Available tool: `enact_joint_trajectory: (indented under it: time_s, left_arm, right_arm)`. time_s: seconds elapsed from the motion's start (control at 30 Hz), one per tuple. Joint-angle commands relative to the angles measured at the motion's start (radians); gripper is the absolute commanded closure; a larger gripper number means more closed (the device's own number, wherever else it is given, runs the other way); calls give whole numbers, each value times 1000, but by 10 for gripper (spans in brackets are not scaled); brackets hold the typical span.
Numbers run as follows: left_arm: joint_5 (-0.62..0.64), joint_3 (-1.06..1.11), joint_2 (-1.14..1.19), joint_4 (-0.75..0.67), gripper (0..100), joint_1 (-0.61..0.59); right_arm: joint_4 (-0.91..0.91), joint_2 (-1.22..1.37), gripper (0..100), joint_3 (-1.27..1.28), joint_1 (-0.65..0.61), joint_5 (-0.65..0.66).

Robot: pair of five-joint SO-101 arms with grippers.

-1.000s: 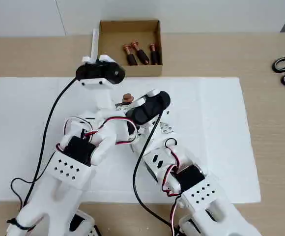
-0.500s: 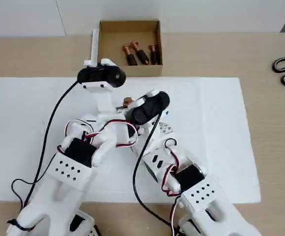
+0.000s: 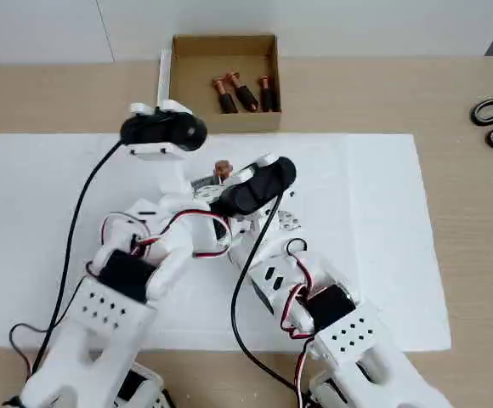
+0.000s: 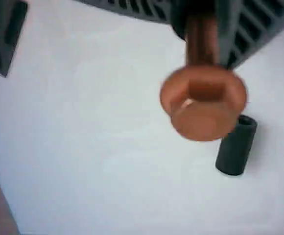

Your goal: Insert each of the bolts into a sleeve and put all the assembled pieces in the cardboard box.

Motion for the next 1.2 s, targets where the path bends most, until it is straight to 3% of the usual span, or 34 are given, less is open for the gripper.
enact_joint_trajectory:
  time_s: [0.0,0.3,0.47,0.57,0.63,0.73,0.83,1.17]
  left_arm:
    - [-5,-10,-83,3,739,-34]
    - [-5,-13,-135,43,739,-77]
    - [-12,-31,-178,101,739,-199]
    - [-110,-74,-201,209,739,-318]
    - [-255,-114,-203,288,739,-399]
    - [-408,-153,-201,368,739,-496]
    - [-479,-171,-206,396,739,-551]
    - [-486,-163,-206,417,739,-585]
  right_arm:
    - [-21,-21,995,-9,-2,-2]
    - [-21,-21,995,-9,-2,-2]
    - [-21,-21,995,-12,56,-3]
    - [-8,-13,995,-32,91,0]
    - [36,-4,996,-78,119,2]
    - [163,56,996,-227,188,2]
    - [265,186,996,-433,262,2]
    - [282,888,995,-1172,300,2]
